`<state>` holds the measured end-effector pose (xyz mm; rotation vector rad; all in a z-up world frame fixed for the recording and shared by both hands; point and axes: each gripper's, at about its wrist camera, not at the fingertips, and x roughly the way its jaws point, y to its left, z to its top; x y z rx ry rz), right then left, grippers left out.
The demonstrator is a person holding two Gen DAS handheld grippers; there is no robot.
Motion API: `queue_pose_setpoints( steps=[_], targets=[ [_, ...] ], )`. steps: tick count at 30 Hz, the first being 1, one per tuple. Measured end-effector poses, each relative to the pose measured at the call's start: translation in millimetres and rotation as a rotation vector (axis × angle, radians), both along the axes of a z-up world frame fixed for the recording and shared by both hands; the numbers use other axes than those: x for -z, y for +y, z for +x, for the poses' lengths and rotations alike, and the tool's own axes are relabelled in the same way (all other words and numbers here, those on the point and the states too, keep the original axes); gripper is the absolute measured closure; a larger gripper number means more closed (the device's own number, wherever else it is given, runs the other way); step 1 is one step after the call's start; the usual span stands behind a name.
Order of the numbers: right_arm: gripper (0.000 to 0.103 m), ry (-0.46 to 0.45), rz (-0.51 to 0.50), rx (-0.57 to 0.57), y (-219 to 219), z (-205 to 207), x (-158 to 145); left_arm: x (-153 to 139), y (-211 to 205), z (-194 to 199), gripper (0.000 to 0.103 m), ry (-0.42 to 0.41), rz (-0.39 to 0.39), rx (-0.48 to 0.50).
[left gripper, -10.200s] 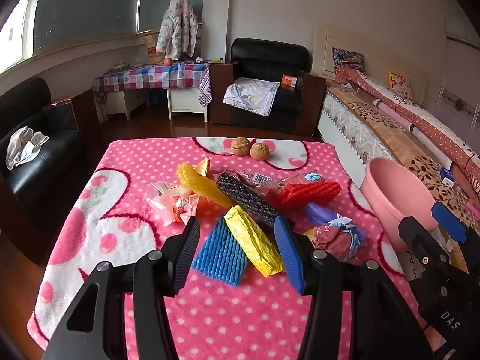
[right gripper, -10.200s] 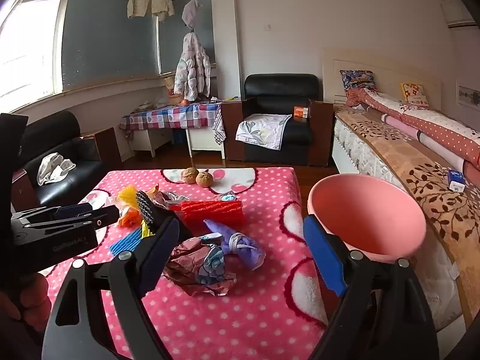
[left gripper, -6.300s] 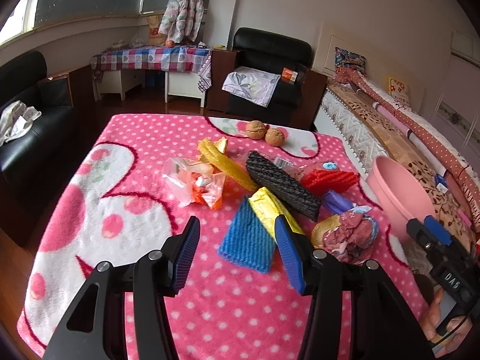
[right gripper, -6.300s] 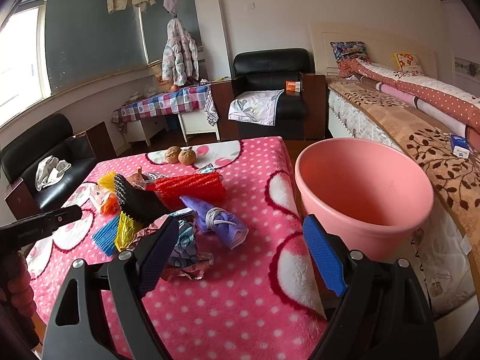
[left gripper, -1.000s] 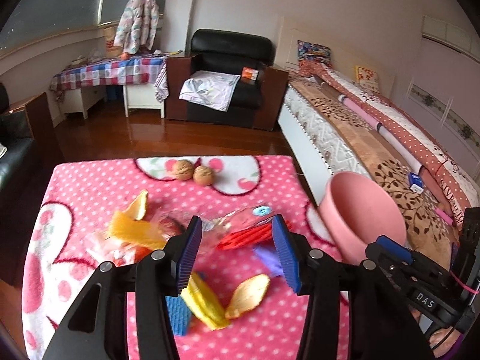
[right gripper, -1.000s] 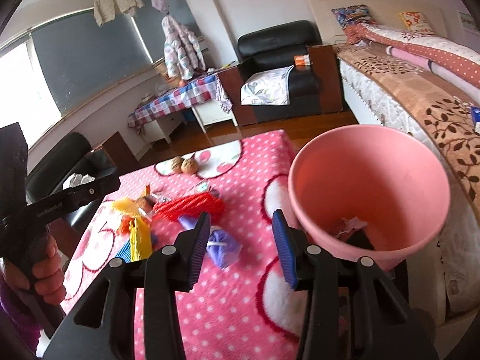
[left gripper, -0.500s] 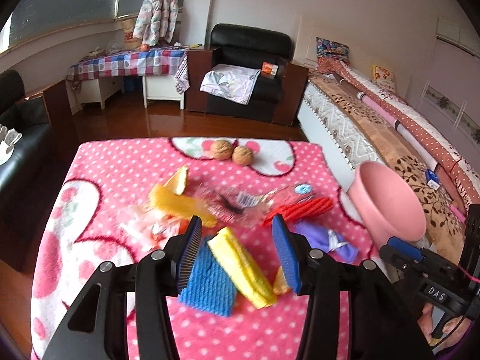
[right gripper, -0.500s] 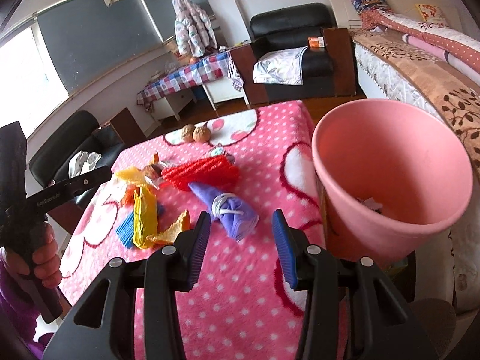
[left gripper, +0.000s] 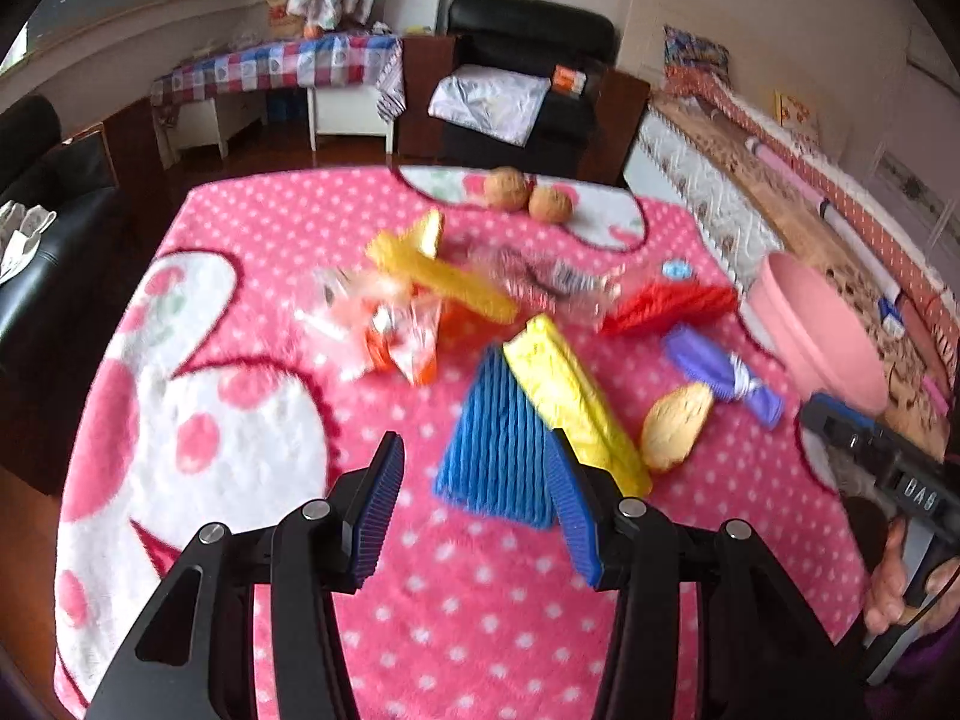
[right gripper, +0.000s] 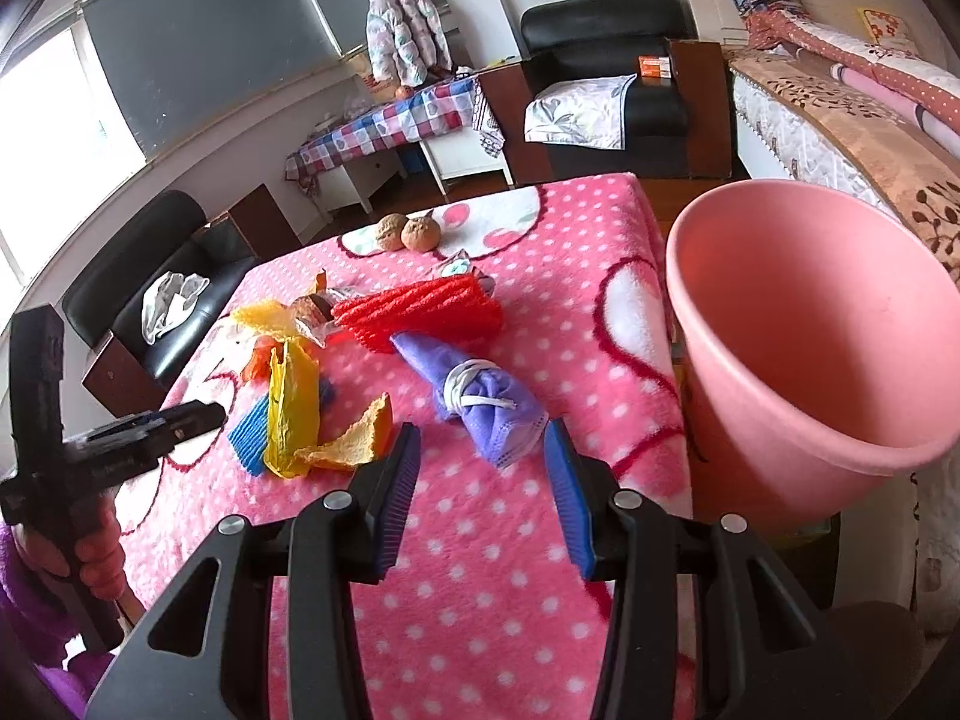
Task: Collect trash
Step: 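Move both open tools back over the trash on the table, then grasp the blue foam mesh sleeve with the left tool while the right tool grasps the purple string-tied bag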
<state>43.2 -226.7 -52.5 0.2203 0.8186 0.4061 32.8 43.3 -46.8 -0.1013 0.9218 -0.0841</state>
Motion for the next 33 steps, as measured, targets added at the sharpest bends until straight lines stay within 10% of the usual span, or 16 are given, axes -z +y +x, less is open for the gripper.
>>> queue_pose_setpoints(
  steps=[9, 14, 28, 33],
  targets=[
    [0.059, 0.001, -0.010, 0.000, 1.8, 1.9, 0.8, 22.6, -7.2, 18.6, 0.056, 0.051, 0.005, 0.002],
    [0.059, 0.012, -0.014, 0.010, 0.1, 10.3, 1.9, 22.8, -5.8, 17.9, 0.097, 0.051, 0.014, 0.020],
    [0.059, 0.119, -0.045, -0.011, 15.7, 41.1, 24.4, -23.9, 34.0, -16.2, 0.097, -0.049, -0.005, -0.069],
    [0.074, 0.124, -0.035, -0.016, 10.9, 36.0, 26.0, -40.1, 38.7, -22.4, 0.097, -0.099, -0.029, -0.081]
  ],
)
